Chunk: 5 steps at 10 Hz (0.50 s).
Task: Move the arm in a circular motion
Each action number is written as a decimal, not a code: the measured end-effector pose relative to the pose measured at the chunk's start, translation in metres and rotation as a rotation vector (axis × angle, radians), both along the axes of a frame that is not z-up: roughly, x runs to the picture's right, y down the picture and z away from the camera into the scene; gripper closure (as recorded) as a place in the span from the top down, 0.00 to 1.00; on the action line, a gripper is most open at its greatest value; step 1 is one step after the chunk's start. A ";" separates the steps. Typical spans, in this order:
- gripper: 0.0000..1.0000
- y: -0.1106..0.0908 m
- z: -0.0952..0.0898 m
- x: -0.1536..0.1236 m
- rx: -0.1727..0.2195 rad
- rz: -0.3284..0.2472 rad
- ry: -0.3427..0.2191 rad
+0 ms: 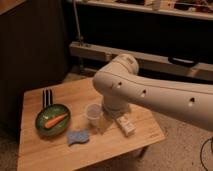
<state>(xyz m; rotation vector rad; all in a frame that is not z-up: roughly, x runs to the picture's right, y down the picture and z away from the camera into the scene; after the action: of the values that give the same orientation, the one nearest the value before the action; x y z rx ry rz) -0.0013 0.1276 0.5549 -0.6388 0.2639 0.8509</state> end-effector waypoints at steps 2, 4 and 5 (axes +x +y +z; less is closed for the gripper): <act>0.80 0.001 -0.011 -0.061 -0.025 -0.045 -0.135; 0.80 -0.013 -0.012 -0.119 -0.006 -0.111 -0.250; 0.80 -0.023 -0.006 -0.137 0.014 -0.148 -0.277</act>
<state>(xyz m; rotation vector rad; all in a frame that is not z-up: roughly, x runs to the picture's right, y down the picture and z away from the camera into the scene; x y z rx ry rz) -0.1388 0.1047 0.5486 -0.7065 0.0537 0.6132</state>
